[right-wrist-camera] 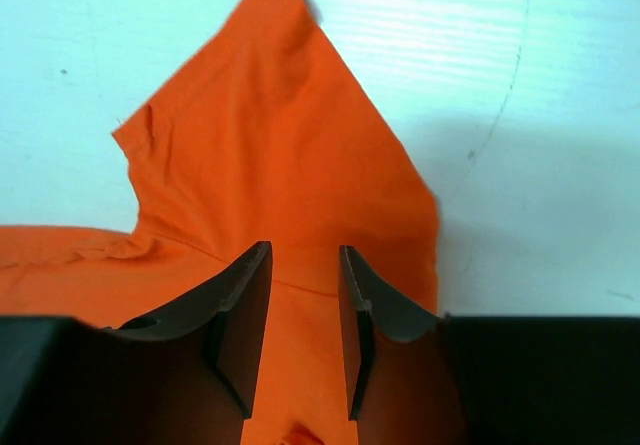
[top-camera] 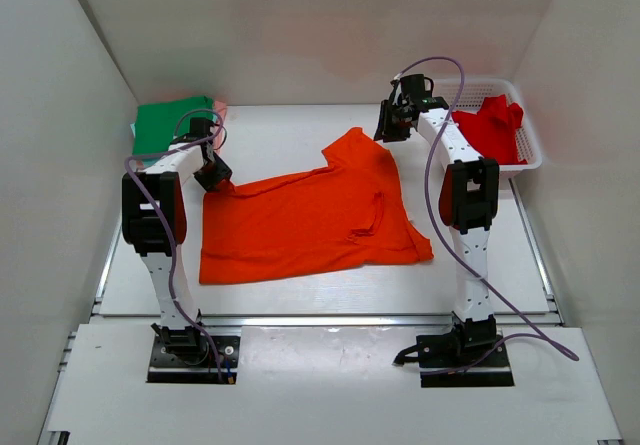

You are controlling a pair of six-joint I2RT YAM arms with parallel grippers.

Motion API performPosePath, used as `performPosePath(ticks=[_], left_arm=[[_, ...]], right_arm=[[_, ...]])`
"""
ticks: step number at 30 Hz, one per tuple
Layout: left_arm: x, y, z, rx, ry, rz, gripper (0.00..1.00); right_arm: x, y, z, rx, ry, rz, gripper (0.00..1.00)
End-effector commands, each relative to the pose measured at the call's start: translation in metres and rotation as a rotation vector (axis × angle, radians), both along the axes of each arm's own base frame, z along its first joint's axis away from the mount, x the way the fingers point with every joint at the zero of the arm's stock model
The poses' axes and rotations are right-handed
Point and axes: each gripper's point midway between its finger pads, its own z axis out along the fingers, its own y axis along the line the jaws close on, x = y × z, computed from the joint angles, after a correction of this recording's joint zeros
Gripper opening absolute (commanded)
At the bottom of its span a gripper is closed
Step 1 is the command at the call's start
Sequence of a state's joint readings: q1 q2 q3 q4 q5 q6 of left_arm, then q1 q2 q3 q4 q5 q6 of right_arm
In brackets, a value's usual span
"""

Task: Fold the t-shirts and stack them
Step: Grap the side of the flattened tshirt furthest away from the robot with both arms

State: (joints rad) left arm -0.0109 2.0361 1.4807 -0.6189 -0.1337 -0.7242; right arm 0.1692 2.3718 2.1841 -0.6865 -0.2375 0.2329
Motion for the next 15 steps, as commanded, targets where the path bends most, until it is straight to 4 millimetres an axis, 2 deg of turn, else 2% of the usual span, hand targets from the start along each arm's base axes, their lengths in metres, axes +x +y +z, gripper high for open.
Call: performPosePath(ticks=[1, 5, 7, 9, 15], left_arm=[[0.020, -0.003, 0.014, -0.008, -0.069, 0.012, 0.51], [0.025, -0.006, 0.006, -0.029, -0.055, 0.001, 0.51], [0.028, -0.011, 0.009, -0.045, -0.060, -0.013, 0.52], [0.030, -0.005, 0.008, -0.039, -0.060, -0.002, 0.52], [0.032, -0.013, 0.007, -0.093, -0.039, -0.027, 0.54]], right_arm=[[0.023, 0.007, 0.026, 0.052, -0.106, 0.021, 0.31], [0.032, 0.020, 0.021, 0.080, -0.133, 0.060, 0.40], [0.036, 0.022, 0.014, 0.079, -0.136, 0.065, 0.44], [0.040, 0.021, 0.007, 0.093, -0.128, 0.056, 0.44], [0.048, 0.020, -0.016, 0.073, -0.117, 0.043, 0.50]])
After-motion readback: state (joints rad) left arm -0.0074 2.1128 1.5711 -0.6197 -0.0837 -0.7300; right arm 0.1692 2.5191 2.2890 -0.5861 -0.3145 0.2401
